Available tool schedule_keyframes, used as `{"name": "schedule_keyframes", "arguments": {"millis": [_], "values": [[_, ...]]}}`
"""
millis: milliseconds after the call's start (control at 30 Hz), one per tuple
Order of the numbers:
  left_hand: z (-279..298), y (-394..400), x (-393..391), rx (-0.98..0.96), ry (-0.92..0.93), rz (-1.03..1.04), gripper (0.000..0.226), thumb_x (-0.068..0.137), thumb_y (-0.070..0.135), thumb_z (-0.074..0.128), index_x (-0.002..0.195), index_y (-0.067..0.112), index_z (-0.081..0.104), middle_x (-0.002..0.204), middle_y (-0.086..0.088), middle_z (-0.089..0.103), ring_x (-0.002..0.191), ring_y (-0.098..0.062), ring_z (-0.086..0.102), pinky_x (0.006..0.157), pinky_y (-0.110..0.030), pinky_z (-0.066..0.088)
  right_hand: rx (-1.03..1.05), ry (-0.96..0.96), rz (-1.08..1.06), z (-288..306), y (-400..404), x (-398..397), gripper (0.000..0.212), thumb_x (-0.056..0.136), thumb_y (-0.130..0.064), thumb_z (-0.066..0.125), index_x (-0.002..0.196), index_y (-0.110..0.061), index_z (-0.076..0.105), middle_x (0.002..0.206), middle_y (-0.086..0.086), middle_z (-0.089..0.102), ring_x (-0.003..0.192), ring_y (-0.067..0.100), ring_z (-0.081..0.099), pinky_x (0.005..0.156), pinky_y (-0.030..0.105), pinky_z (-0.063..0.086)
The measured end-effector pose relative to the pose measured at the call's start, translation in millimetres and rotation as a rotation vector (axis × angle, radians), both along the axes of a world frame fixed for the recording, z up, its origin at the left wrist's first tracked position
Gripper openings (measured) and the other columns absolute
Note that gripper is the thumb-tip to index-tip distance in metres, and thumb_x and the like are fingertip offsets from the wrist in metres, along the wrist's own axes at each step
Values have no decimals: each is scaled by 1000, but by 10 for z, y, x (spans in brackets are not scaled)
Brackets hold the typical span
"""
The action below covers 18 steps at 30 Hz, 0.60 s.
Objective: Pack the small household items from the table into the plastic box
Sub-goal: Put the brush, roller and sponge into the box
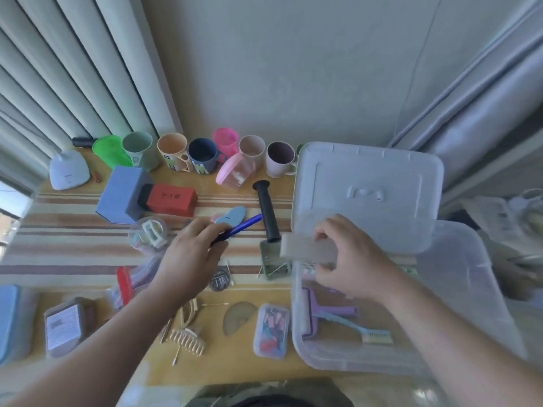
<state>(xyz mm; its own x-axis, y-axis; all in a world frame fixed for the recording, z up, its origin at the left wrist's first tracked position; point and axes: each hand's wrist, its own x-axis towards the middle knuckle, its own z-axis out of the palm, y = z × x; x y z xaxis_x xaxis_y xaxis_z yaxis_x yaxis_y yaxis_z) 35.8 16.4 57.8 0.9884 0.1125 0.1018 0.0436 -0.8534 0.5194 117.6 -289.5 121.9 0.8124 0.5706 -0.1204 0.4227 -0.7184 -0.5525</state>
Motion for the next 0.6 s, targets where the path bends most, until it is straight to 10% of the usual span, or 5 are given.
{"name": "schedule_keyframes", "arguments": {"millis": [333, 600], "values": [[-99, -2109, 466, -33, 24, -501, 26, 91, 25, 61, 115, 25, 70, 99, -2, 63, 85, -28, 61, 74, -40, 52, -337, 427, -197, -1204, -2105, 95, 11, 84, -36, 71, 90, -31, 64, 86, -10, 67, 82, 16, 65, 74, 35, 52], [-480, -2615, 539, 137, 354, -426, 29, 90, 34, 53, 113, 36, 70, 97, 3, 63, 86, -28, 62, 75, -40, 52, -403, 582, -104, -1833, -2390, 246, 15, 92, -26, 73, 104, -27, 64, 104, -3, 64, 95, 21, 61, 70, 27, 44]]}}
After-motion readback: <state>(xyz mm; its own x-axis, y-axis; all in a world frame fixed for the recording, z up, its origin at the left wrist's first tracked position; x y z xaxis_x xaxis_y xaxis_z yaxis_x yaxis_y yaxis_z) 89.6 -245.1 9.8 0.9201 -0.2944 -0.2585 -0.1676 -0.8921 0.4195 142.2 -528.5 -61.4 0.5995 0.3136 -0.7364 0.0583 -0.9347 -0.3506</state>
